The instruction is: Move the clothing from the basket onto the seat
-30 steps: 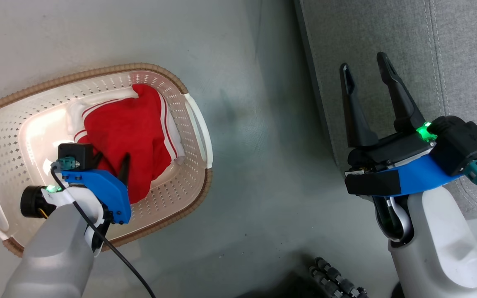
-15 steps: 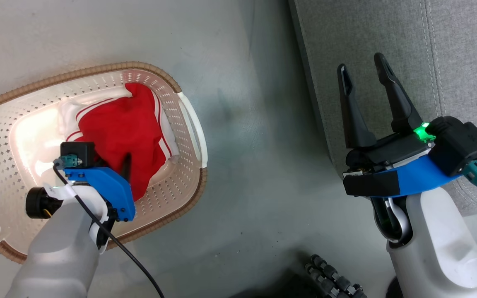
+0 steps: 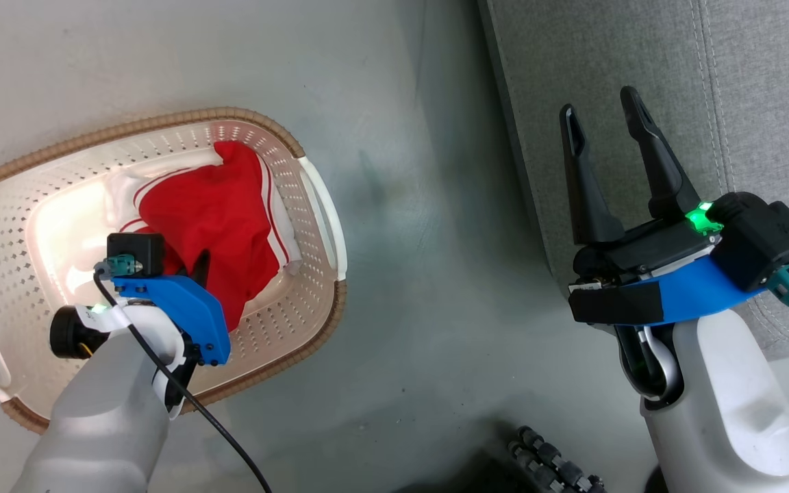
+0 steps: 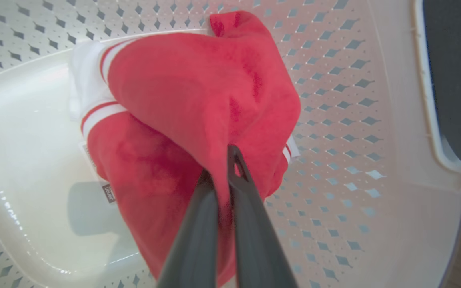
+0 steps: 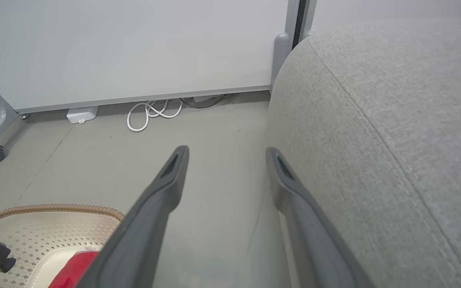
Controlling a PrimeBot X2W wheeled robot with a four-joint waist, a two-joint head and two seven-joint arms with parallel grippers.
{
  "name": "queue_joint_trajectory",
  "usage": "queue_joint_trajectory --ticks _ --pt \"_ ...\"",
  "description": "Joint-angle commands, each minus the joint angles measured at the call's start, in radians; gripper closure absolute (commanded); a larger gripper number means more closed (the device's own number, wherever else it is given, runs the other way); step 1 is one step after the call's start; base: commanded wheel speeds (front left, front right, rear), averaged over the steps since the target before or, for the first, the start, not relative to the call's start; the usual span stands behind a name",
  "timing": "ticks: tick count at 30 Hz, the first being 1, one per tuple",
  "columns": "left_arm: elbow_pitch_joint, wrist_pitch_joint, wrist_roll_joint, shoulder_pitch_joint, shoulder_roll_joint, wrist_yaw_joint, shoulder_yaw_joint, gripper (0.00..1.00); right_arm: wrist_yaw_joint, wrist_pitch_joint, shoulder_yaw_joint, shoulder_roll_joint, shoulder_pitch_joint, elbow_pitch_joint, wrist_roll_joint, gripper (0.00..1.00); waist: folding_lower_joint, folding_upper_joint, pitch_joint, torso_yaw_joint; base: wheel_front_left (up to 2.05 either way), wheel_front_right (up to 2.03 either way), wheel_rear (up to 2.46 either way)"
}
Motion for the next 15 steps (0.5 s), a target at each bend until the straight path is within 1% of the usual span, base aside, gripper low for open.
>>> queue_joint_trajectory --ticks 1,9,15 --pt "-0.004 -0.007 -0.008 -0.011 0.003 -0.002 -0.003 1.0 0.0 -0.006 -0.002 0.002 -0.013 -0.001 -0.001 0.0 0.0 -0.0001 -0.005 0.003 0.0 0.0 0.0" --pt "-0.015 -0.025 -0.035 0.014 -0.013 -0.002 -0.035 1.0 0.0 -0.006 -0.006 0.002 -0.005 0.018 -0.014 0.0 0.0 -0.0001 -0.078 0.032 0.0 0.0 0.0" --pt "-0.037 -0.049 -0.05 0.038 -0.049 -0.002 -0.083 1.0 0.0 -0.003 -0.017 0.001 0.015 0.06 -0.054 0.0 0.0 -0.0001 -0.196 0.082 0.0 0.0 0.0"
